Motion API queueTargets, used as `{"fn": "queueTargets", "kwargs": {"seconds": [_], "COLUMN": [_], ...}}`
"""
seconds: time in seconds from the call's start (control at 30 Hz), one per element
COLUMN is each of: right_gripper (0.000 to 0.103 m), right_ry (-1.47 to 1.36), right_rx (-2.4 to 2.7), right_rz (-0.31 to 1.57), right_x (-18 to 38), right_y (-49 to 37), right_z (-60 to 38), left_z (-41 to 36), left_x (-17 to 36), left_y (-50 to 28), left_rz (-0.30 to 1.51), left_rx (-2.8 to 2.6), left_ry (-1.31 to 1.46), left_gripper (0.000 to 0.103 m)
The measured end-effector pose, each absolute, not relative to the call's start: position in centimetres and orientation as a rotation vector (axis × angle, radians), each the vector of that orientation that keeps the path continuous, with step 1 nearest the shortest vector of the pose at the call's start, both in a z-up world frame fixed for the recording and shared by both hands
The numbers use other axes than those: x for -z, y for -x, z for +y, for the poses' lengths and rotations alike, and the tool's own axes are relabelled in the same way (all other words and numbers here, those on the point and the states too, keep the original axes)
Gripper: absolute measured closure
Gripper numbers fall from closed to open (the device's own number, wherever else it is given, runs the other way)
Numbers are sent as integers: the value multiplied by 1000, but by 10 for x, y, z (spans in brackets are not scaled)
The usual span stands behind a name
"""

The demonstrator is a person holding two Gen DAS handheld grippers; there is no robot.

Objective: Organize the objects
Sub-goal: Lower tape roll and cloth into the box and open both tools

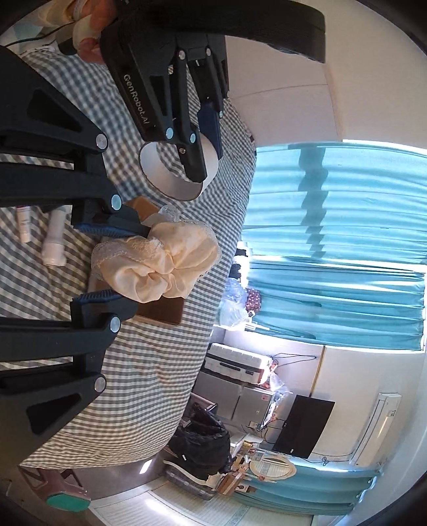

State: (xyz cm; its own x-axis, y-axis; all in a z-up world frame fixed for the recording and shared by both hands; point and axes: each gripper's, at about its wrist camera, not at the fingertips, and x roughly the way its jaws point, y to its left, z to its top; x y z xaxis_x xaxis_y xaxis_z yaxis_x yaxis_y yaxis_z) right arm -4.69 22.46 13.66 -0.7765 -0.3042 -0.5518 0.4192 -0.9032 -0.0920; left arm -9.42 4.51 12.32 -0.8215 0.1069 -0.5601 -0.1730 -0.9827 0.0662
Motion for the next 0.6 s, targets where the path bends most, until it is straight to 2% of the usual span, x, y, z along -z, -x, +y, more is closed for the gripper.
{"fn": "queueTargets", "kwargs": {"seconds": [0.3,0.6], "right_gripper": [77,77], "right_ry": [-794,-952], "right_rx": [2671,2648], "right_rz": [299,321], "right_x": [-129,-65], "right_y": [139,220], "right_z": [215,202], "left_z": [45,39], "left_x": [-112,-54], "left_y": [175,252], "left_rz": [109,83], "left_rx": [-2844,-2819], "left_ry": [895,1051], "left_gripper": [73,73]}}
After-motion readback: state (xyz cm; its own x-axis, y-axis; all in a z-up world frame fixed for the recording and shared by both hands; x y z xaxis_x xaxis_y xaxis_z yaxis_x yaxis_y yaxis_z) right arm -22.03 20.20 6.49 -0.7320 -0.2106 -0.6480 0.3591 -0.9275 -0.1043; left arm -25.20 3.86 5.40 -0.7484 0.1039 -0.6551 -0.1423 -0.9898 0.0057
